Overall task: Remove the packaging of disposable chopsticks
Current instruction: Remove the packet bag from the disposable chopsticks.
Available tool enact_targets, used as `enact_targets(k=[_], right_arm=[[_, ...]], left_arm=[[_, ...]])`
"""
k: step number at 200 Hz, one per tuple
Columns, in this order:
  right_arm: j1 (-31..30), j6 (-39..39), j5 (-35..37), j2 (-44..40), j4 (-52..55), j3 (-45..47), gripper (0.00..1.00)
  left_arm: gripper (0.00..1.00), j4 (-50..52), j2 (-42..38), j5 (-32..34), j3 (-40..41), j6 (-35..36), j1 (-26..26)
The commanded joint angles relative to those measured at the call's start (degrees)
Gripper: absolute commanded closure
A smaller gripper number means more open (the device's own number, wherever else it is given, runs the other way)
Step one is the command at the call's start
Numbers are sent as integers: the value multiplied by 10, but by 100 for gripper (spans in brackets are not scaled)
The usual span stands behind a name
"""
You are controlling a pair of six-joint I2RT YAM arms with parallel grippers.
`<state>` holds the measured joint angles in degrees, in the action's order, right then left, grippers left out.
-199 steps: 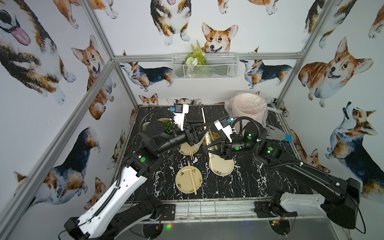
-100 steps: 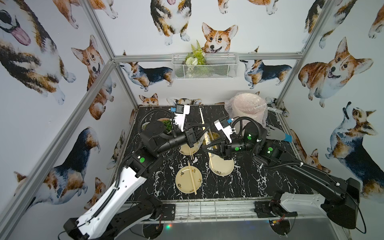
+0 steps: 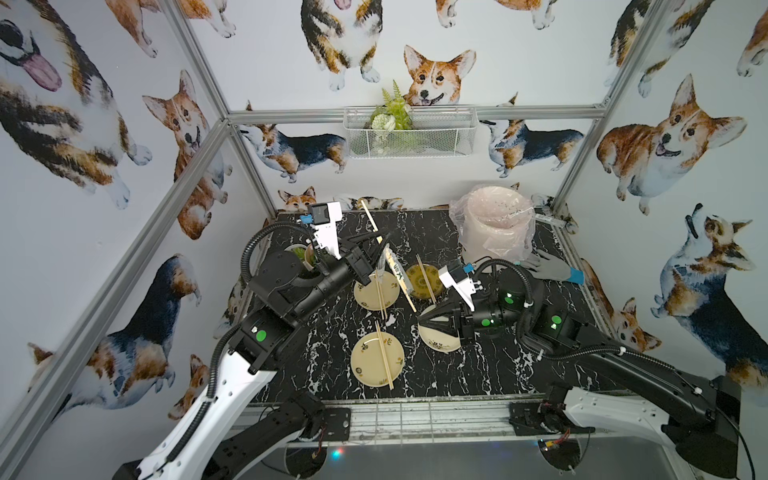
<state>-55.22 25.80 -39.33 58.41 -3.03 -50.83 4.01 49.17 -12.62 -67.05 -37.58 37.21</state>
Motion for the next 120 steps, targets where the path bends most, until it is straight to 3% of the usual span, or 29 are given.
enact_targets(k=[1,53,120], right_arm=[[-5,7,-10,15,-61,6,100],[-5,16,-16,33,-103,6,100],[-5,25,-16,27,-120,-1,100]], left_arm=[[100,-48,-2,1,2,-18,-1],[100,-94,8,-42,3,-57,-2],[100,-105,16,-53,9,-64,-1]])
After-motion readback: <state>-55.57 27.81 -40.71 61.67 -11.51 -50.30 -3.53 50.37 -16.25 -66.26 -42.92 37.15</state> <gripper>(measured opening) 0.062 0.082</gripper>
